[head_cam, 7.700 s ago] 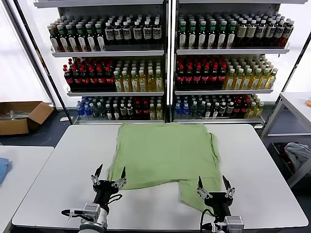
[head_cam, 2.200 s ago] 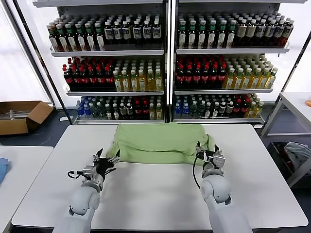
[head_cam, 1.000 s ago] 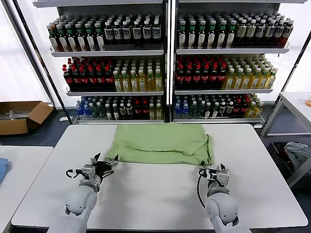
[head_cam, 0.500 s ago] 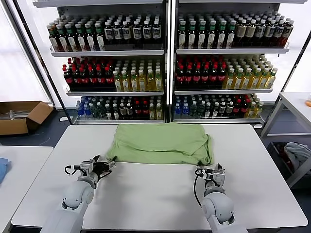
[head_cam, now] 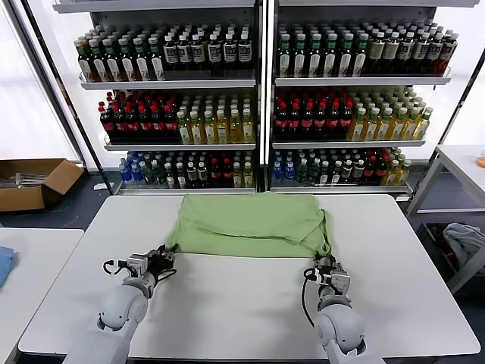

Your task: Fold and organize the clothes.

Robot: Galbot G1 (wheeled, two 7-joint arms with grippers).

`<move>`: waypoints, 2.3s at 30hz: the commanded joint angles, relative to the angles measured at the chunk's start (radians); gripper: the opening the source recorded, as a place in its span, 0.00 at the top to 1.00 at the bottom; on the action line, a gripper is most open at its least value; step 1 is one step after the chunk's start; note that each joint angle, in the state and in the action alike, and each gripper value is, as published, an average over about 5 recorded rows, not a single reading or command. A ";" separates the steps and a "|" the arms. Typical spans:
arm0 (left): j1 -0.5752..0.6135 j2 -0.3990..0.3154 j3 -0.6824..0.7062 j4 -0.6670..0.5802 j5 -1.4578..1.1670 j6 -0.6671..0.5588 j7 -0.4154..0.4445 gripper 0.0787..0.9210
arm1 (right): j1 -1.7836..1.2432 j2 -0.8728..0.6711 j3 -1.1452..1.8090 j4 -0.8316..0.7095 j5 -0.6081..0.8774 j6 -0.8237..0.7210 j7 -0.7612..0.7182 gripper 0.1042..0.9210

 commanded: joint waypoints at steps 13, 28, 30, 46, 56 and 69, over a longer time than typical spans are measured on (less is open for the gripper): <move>0.184 -0.029 0.013 -0.205 0.046 -0.040 -0.056 0.99 | -0.125 -0.049 0.021 0.220 0.001 -0.007 0.003 1.00; 0.646 -0.042 -0.066 -0.695 0.113 -0.066 -0.094 0.99 | -0.575 -0.122 0.093 0.549 -0.002 0.024 0.034 1.00; 0.713 -0.039 -0.072 -0.734 0.124 -0.066 -0.098 0.99 | -0.606 -0.134 0.099 0.550 -0.002 0.036 0.048 1.00; 0.563 -0.033 -0.098 -0.532 0.109 -0.069 -0.060 0.99 | -0.159 -0.062 0.116 0.206 -0.014 0.037 -0.077 0.73; 0.518 -0.028 -0.096 -0.496 0.088 -0.064 -0.058 0.99 | -0.009 -0.056 0.083 0.042 -0.013 0.014 -0.066 0.38; 0.502 -0.024 -0.092 -0.482 0.077 -0.052 -0.061 0.99 | 0.012 -0.033 0.060 -0.048 -0.015 0.041 -0.072 0.39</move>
